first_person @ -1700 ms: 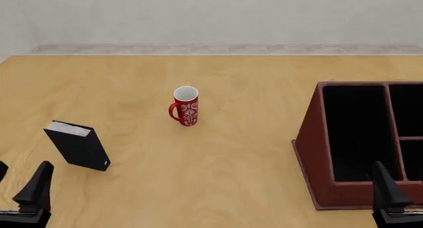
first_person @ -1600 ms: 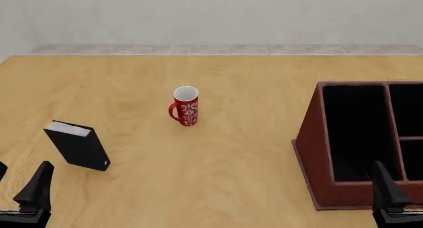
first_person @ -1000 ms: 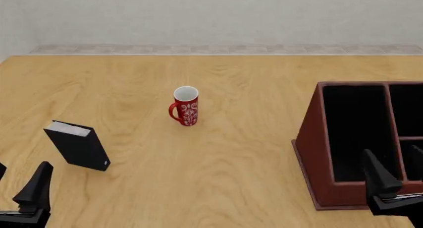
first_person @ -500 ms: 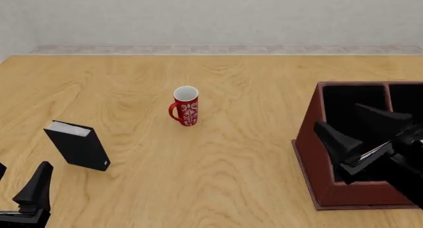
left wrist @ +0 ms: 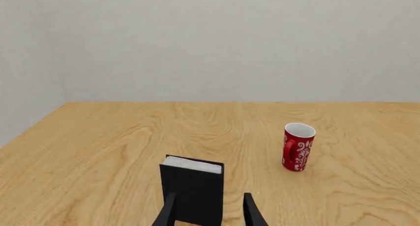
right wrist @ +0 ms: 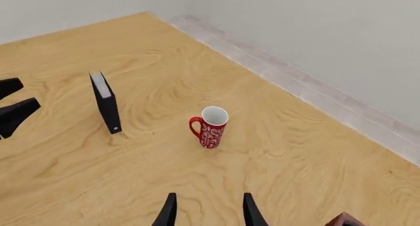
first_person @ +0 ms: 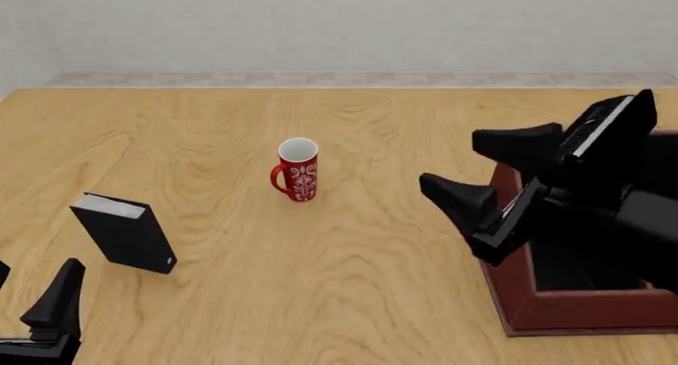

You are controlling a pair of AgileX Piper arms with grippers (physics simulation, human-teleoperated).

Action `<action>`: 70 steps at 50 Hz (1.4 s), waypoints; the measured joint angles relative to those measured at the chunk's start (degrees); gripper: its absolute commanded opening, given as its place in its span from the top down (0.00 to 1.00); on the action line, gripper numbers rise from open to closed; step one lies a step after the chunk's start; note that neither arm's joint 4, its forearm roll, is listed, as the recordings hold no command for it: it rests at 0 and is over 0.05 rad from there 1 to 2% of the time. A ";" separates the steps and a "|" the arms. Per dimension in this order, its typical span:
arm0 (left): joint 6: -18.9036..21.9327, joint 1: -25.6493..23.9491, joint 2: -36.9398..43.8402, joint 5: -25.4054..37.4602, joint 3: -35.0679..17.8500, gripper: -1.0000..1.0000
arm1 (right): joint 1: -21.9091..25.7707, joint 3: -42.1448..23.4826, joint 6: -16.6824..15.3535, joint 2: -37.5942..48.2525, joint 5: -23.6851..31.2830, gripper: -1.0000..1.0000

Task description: Pick up the book and place it in the left compartment of the caddy.

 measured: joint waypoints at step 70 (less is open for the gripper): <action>0.01 0.00 0.00 0.01 -0.01 0.00 | 20.54 -21.68 -1.15 29.55 -2.14 0.00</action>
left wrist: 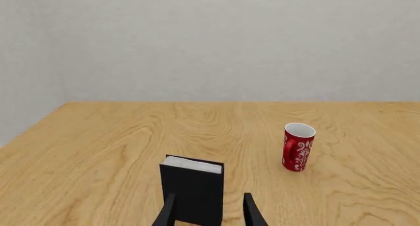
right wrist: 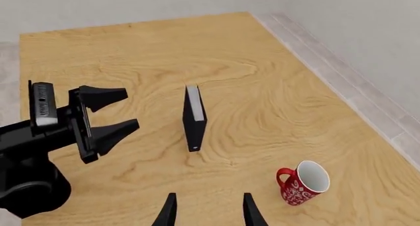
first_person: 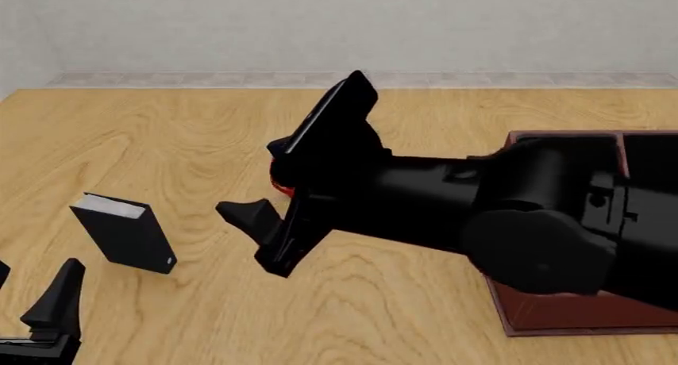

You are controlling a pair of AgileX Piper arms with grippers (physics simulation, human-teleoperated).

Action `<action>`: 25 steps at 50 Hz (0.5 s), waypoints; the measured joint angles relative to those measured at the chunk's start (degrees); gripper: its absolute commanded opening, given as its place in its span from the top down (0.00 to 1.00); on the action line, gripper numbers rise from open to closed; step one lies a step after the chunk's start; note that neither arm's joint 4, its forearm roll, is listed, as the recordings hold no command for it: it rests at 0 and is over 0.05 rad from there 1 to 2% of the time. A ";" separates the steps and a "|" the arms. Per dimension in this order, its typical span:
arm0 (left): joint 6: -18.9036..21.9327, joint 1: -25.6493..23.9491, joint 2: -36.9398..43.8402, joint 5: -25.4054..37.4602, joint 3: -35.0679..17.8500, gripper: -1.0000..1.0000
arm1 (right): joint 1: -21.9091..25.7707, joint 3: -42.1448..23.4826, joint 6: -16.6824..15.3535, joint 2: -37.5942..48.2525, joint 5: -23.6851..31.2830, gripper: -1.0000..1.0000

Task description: Pick up the book and place it in the left compartment of the caddy.

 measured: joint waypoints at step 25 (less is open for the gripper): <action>0.00 0.00 0.00 0.00 0.00 0.00 | 0.31 -5.00 0.34 10.02 -5.60 0.00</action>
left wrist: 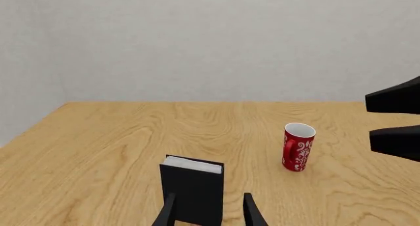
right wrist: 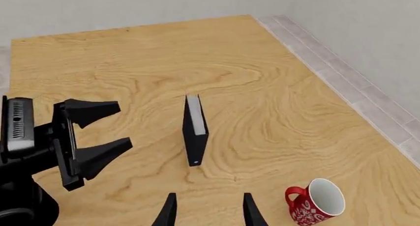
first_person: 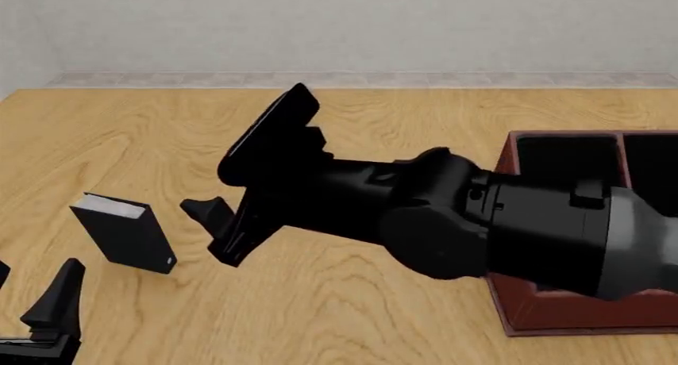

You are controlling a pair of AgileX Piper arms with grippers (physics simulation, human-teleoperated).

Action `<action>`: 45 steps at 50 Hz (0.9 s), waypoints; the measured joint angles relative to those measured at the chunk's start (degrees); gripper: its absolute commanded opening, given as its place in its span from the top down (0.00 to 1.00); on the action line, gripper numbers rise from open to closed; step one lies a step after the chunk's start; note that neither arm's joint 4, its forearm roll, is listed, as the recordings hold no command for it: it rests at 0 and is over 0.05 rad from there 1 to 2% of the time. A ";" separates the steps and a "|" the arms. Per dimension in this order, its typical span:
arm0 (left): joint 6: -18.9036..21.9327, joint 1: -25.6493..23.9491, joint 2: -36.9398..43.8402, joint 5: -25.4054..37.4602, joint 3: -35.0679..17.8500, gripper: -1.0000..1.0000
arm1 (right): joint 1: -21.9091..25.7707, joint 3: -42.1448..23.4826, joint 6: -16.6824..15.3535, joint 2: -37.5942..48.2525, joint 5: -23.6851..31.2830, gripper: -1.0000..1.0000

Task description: Pick up the book and place it in the left compartment of the caddy.

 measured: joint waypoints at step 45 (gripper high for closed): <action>0.00 0.00 0.00 0.00 0.00 0.00 | -0.35 -9.46 -0.94 15.49 -5.04 0.00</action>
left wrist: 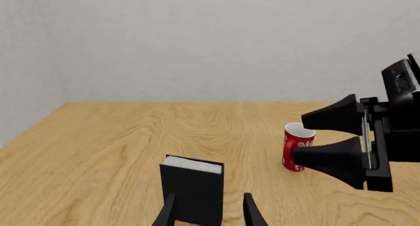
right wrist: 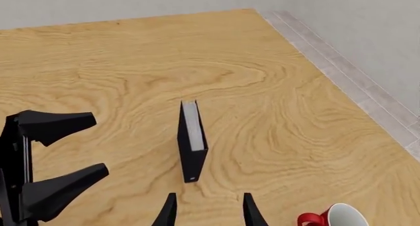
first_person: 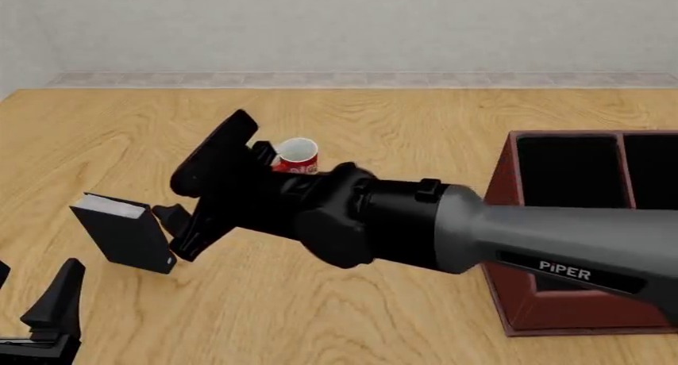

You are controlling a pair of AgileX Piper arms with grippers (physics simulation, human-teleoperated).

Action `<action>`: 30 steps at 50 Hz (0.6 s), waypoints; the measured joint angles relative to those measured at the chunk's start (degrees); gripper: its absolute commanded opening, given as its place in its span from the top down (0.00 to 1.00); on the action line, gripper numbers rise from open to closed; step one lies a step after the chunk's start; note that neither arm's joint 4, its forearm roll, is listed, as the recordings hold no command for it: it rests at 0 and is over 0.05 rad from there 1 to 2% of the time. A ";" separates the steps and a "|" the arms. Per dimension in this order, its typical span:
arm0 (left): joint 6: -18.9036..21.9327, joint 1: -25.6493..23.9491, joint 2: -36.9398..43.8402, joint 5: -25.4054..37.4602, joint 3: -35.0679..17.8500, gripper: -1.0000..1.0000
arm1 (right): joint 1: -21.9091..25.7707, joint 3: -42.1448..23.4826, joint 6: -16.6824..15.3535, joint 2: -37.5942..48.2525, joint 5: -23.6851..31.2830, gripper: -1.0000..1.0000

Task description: Pick up the book and place it in the left compartment of the caddy.

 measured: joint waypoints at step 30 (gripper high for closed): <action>0.00 0.00 0.00 0.00 0.00 0.00 | -0.39 -5.79 0.21 8.01 -1.28 0.00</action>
